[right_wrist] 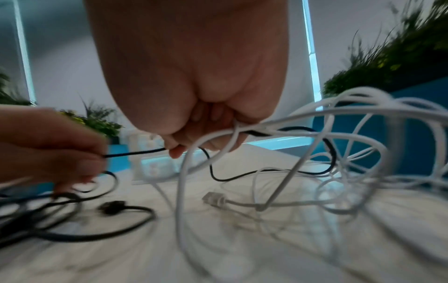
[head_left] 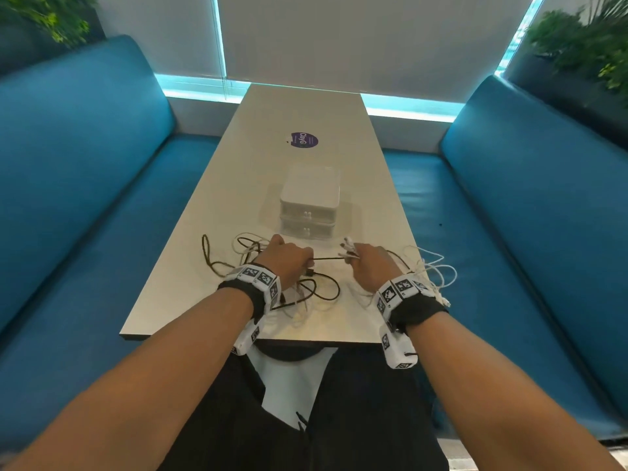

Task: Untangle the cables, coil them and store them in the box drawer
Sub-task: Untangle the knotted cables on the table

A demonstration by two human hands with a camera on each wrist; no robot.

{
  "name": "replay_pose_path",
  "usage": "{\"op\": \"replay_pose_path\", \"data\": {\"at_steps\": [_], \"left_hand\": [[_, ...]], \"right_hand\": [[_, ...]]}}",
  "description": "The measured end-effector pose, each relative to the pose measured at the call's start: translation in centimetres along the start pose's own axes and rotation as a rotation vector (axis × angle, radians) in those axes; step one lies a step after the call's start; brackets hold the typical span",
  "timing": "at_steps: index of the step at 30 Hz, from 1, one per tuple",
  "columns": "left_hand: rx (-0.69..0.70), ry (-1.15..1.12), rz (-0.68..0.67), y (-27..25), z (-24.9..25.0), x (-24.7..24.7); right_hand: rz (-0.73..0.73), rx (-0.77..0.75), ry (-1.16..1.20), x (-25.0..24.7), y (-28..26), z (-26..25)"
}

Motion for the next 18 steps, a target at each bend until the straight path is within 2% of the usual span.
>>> {"op": "replay_pose_path", "data": {"at_steps": [4,8,12,18], "left_hand": [[-0.019,0.015,-0.023,-0.2,-0.4,-0.2],[-0.024,0.011,-0.067,0.5,0.5,0.7],[0.025,0.051,-0.021,0.8,1.6,1.1],[0.038,0.033,-0.008,0.6,1.0,1.0]], "right_hand": [[0.032,0.131,0.011,-0.3,0.1,2.4],[0.102,0.038,0.195,-1.0,0.0,-0.5],[-0.033,-0.094,0.165,0.4,-0.5,-4.0],[-0.109,-0.080,0.190,1.6,-0.4,-3.4]]}}
Point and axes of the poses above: each hand's wrist, its own y-axis towards the middle knuckle, its own x-axis out of the palm, z = x × y, the point moved 7 cm from there along y, towards the middle knuckle, and after that the axes turned 7 degrees about -y, right-handed, at the moved point
